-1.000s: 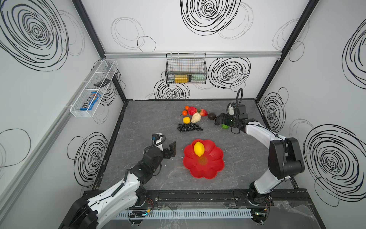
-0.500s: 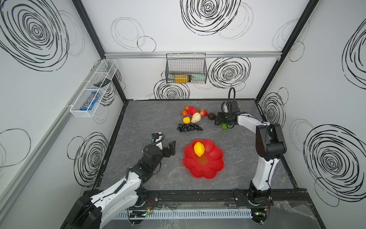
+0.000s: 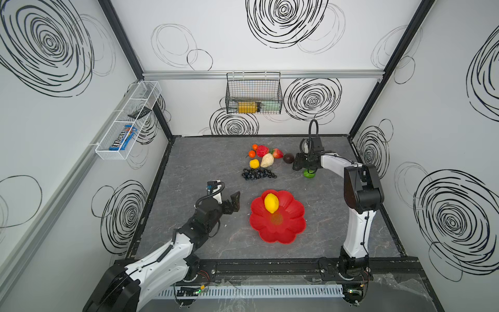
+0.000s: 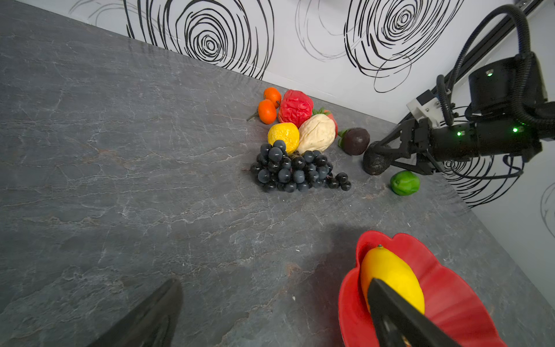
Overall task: Arrange fruit in a fruit bowl
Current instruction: Pick up the fruit from the top-right of the table.
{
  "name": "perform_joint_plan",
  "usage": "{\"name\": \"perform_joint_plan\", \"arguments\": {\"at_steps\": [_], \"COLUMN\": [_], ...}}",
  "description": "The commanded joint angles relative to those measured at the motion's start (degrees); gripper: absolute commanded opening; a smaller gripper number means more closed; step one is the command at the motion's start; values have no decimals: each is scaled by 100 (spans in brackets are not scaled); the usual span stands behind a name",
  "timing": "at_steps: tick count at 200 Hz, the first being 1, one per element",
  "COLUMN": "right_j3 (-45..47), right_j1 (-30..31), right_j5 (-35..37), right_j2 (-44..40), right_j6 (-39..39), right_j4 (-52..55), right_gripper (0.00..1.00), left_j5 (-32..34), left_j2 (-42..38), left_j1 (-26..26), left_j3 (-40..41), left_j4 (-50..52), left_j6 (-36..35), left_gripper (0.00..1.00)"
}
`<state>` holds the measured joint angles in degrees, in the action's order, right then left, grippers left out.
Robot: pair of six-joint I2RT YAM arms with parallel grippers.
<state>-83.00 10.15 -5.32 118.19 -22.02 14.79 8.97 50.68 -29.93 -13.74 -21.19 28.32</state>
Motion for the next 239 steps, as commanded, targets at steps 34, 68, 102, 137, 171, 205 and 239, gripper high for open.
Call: {"name": "perform_joint_plan", "arguments": {"at_steps": [34, 68, 102, 137, 171, 205, 239], "right_j3": [-226, -211, -121, 53, 249, 554, 1137], "right_j1": [-88, -113, -123, -120, -135, -171, -214], "right_j5": [-37, -89, -166, -205, -536, -780, -1416], "right_j2": [248, 240, 158, -94, -419, -896, -1459], "right_j6": [14, -2, -21, -57, -82, -233, -557], "right_j4": [166, 130, 76, -48, -285, -463, -782], "right_gripper": [66, 63, 60, 60, 60, 61, 61], "left_j5": [-67, -71, -67, -71, -158, -384, -810], "left_j2": [59, 66, 86, 78, 109, 134, 193], "left_j1": [47, 49, 49, 42, 57, 75, 39], "left_j3": [-70, -59, -68, -68, -68, -42, 49], "left_j4": [-322, -342, -343, -334, -396, -543, -1154], "left_j6": [8, 7, 10, 9, -1, -9, -61], "left_gripper": [100, 100, 99, 99, 99, 99, 99]}}
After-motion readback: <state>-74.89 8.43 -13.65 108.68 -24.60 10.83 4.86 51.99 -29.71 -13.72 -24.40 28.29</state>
